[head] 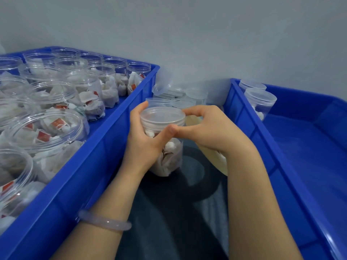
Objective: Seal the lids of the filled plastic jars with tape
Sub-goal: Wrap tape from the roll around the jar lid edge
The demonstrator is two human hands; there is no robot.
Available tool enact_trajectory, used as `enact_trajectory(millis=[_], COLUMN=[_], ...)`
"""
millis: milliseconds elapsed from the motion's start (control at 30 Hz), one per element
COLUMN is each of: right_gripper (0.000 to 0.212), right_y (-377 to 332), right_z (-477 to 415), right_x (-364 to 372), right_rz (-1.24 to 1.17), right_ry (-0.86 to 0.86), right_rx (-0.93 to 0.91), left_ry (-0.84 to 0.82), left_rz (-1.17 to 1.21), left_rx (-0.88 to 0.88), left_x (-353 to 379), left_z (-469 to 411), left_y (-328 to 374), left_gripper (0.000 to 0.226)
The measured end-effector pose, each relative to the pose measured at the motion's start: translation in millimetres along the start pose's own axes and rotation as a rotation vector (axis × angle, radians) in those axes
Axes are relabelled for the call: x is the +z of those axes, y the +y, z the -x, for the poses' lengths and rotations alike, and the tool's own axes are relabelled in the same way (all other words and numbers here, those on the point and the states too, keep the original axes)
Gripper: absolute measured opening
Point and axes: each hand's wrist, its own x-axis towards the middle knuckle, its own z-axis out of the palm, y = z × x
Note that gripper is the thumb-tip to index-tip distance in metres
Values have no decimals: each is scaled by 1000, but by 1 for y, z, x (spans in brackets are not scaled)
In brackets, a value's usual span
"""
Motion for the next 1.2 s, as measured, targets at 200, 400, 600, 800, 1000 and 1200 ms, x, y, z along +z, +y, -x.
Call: enact_trajectory(millis=[200, 400, 600, 800, 1000, 1200], right_gripper=[76, 72, 55, 60, 62, 73], right_y=[6, 11, 10, 4, -1, 0], right_z=[5, 5, 9, 15, 14, 16], right_x=[-10, -9, -12, -22, -18, -18], right_rz=[38, -101, -123, -24, 15, -22], right_ry=[-244, -205, -190, -136, -122, -97], right_rx=[-18, 69, 50, 59, 60, 76], left_ry=[-14, 4, -13, -27, -36, -167], left_rz=[-11, 21, 38, 77, 141, 240], left_rx=[63, 41, 49, 41, 5, -56], left_x=[-1, 0, -1, -5, -12, -10], left_z=[2, 1, 2, -3, -5, -3], left_y=[-4, -7, -8, -8, -4, 0], left_gripper=[108, 87, 77, 72, 75, 84])
